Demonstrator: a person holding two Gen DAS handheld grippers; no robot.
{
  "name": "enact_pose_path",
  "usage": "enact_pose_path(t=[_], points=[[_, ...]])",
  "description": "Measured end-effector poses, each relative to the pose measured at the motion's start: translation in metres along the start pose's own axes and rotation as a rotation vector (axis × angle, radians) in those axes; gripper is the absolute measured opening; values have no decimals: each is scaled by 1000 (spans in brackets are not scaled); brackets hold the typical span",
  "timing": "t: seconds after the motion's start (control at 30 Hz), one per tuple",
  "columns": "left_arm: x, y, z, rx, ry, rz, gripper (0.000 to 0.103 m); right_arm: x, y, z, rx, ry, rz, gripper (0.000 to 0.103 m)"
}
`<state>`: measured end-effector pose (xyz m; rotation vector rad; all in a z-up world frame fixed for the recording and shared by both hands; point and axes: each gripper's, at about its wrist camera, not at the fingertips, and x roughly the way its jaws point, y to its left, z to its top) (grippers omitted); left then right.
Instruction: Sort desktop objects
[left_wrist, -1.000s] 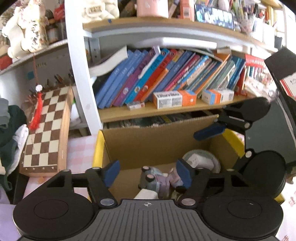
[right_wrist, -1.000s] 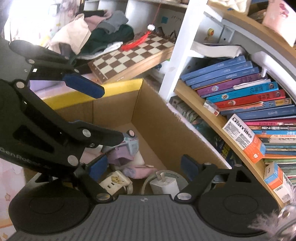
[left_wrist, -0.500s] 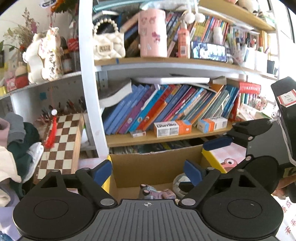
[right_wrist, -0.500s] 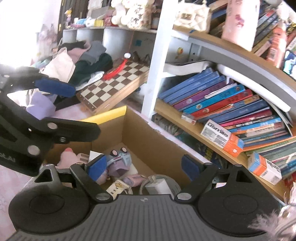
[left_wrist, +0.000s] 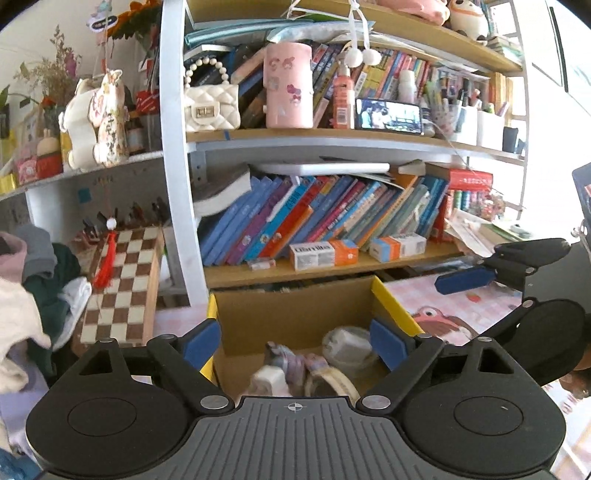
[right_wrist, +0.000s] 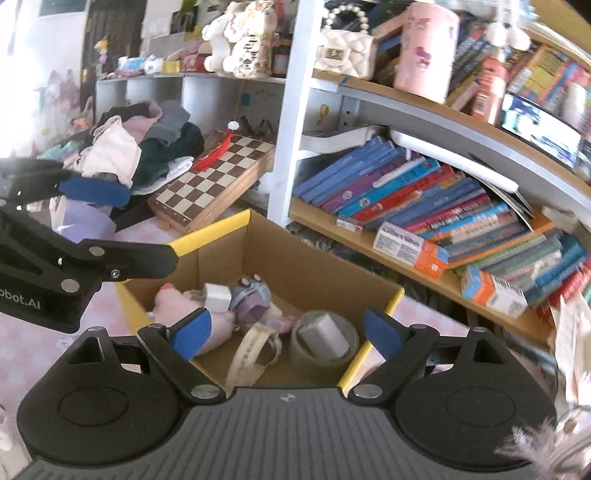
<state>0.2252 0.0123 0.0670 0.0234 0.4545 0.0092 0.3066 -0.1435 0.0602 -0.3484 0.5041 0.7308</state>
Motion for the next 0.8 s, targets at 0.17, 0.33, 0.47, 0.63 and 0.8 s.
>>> enact_pose_path(t=[0.17, 0.33, 0.47, 0.63, 0.8], points=[[-26, -3, -20, -8, 20, 1, 95, -29, 23, -24, 66, -26, -78, 95], [-62, -12, -46, -14, 12, 42, 100, -65, 51, -50, 97, -72, -166, 98], [-85, -19, -67, 10, 35, 53, 100, -83, 69, -68, 131, -65, -196, 100], [-109, -23, -90, 19, 63, 72, 100, -100, 91, -89, 162, -42, -226, 101], [-127, -23, -107, 19, 81, 63, 100, -117, 114, -111, 193, -19, -255, 102]])
